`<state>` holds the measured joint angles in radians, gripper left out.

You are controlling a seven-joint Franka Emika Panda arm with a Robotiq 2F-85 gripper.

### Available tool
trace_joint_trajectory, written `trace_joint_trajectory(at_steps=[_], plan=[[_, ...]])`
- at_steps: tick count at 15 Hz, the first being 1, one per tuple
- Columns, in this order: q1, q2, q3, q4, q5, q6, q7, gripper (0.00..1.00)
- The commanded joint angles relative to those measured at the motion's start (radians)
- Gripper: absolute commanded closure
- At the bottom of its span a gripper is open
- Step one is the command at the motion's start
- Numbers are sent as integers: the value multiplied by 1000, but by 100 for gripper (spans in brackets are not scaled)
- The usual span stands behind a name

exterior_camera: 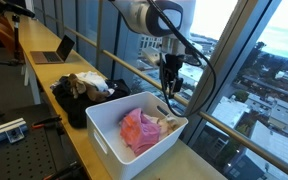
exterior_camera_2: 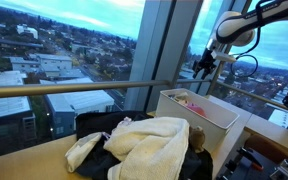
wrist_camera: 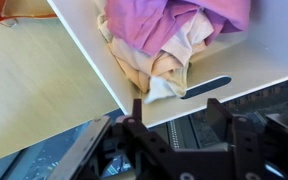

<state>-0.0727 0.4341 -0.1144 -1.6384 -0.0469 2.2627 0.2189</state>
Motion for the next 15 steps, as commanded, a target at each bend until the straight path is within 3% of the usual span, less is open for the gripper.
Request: trace_joint_trajectory(at_steps=[1,10,15], plan=[[45,-32,11,-22,-24,21,17,1],[277,-5,127,-130,-51,63,123,0],[364,-2,157,-200,-75,36,182,0]])
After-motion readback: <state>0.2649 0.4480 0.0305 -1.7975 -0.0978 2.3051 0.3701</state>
